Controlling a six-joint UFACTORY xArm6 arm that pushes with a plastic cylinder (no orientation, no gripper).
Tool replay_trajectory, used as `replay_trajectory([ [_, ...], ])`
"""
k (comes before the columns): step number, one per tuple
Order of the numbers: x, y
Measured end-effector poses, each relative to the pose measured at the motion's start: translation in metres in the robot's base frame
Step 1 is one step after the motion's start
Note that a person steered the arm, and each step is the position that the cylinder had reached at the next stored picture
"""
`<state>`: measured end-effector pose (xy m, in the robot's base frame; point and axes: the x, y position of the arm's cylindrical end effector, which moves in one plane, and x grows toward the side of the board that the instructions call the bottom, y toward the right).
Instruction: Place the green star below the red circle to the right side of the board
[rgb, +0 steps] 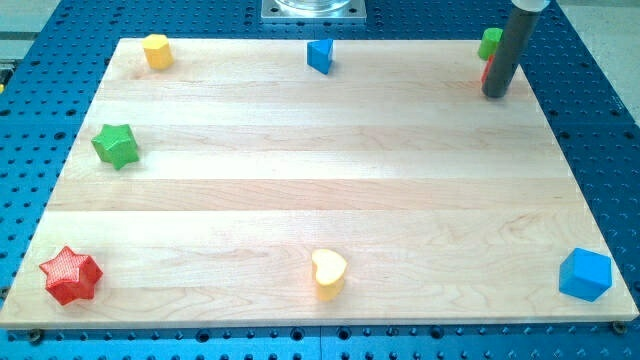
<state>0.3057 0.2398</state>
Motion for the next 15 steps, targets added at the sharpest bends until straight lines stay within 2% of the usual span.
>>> replay_trajectory([
  [1,0.020,-0.043],
  [3,0.060,-0.291],
  [4,0.062,-0.321],
  [5,0.051,-0.381],
  [6,0.023,-0.464],
  [7,0.016,-0.532],
  [8,0.026,-0.545],
  [9,0.112,-0.535],
  [11,0.115,-0.531],
  [13,0.084,-0.436],
  [15,0.081,-0.366],
])
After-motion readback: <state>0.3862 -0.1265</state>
